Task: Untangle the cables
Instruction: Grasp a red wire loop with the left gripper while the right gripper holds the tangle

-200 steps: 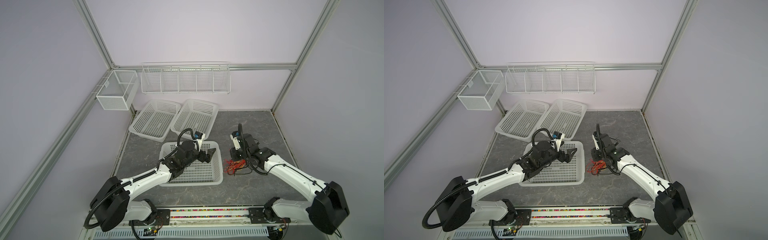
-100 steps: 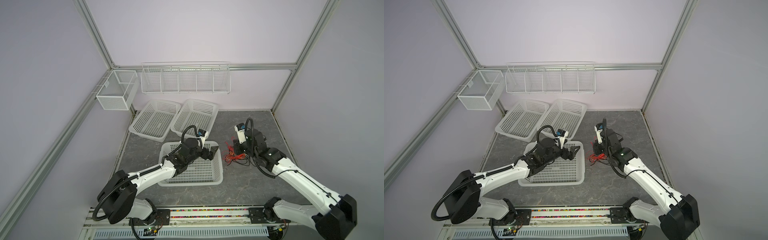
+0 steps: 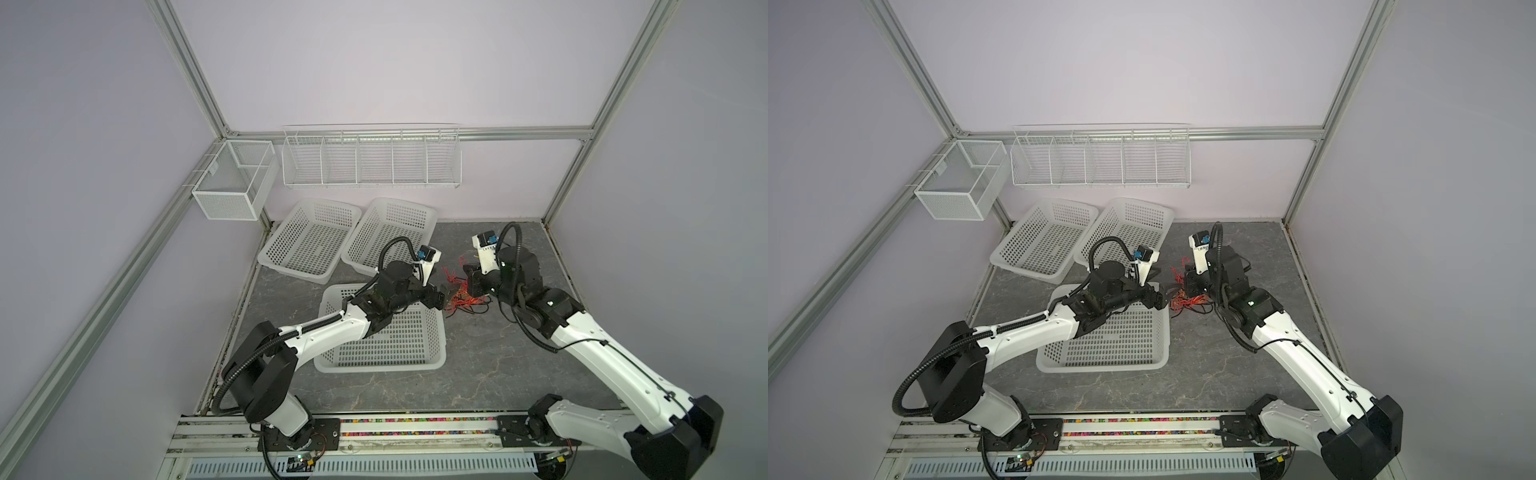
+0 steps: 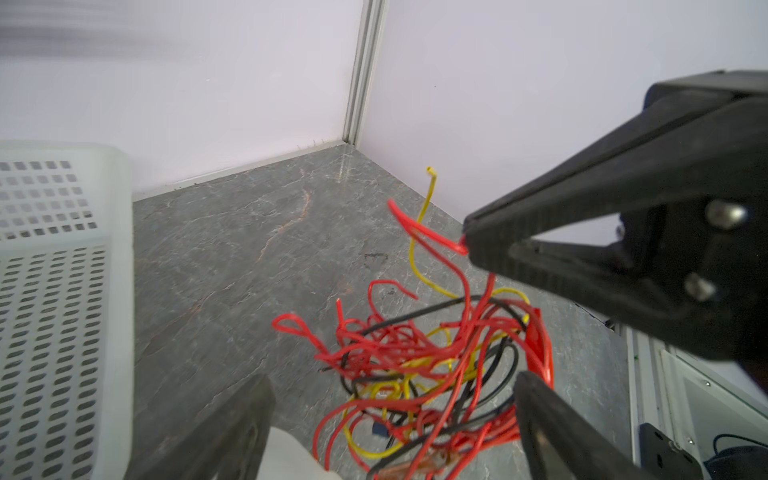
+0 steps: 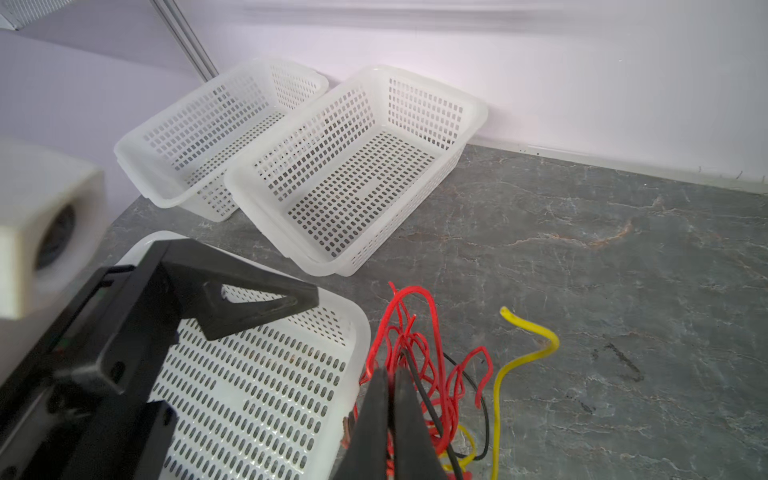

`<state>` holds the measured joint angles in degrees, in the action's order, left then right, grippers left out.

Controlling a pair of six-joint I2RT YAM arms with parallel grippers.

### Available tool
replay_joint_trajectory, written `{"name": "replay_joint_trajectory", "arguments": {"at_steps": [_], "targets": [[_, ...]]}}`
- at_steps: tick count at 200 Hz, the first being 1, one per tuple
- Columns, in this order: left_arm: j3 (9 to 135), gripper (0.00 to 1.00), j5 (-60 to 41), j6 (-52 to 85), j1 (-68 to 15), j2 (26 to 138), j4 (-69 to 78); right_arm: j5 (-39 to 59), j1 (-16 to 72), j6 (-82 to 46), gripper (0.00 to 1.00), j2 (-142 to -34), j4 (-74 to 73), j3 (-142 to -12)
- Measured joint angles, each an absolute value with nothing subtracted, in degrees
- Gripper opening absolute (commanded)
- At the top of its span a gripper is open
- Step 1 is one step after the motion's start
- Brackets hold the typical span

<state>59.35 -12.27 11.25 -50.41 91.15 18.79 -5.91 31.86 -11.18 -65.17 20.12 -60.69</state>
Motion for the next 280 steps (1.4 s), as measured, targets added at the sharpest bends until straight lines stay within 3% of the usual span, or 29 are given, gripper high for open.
{"name": "replay_joint_trajectory", "arguments": {"at_steps": [46, 54, 75, 97, 140, 158, 173, 190, 204, 236, 280], "targets": [[63.8, 0.65, -13.5, 10.9, -52.4, 96.2, 19.7, -3.1, 31.9, -12.7, 0.06, -65.6, 20.6, -60.7], [64.3, 0.56, -13.6, 11.0, -52.7, 96.9, 19.7, -2.7, 31.9, -12.9, 0.06, -65.6, 20.5, -60.7], [65.0, 0.23, -13.2, 11.2, -53.2, 98.2, 19.7, -1.3, 31.9, -13.3, 0.06, -65.6, 20.5, -60.7], [65.4, 0.0, -13.4, 10.9, -53.8, 98.6, 19.9, -0.7, 31.7, -13.4, 0.06, -65.9, 20.2, -60.6], [67.2, 0.0, -13.0, 11.4, -54.1, 99.6, 19.0, -1.4, 31.2, -13.5, 0.08, -66.1, 19.4, -60.5], [67.9, 0.0, -12.5, 11.7, -54.1, 100.5, 18.9, -2.1, 31.2, -14.3, 0.3, -66.1, 19.5, -60.1], [68.0, 0.0, -10.5, 12.2, -53.9, 101.3, 18.3, -3.1, 31.2, -15.0, 0.56, -65.9, 19.7, -59.8], [68.1, 0.0, -7.9, 12.8, -53.6, 101.9, 17.5, -5.1, 31.2, -15.6, 0.75, -64.6, 20.1, -58.4], [68.4, 0.0, -6.4, 13.1, -53.4, 102.2, 17.1, -6.4, 30.8, -16.2, 0.83, -62.7, 20.8, -56.6], [69.9, 0.0, -5.7, 13.5, -53.4, 102.4, 16.7, -7.2, 27.4, -17.8, 0.85, -58.7, 22.0, -52.5], [72.4, 0.0, -7.6, 14.4, -53.4, 102.9, 16.0, -0.6, 22.1, -19.6, 0.84, -59.1, 19.7, -44.6]]}}
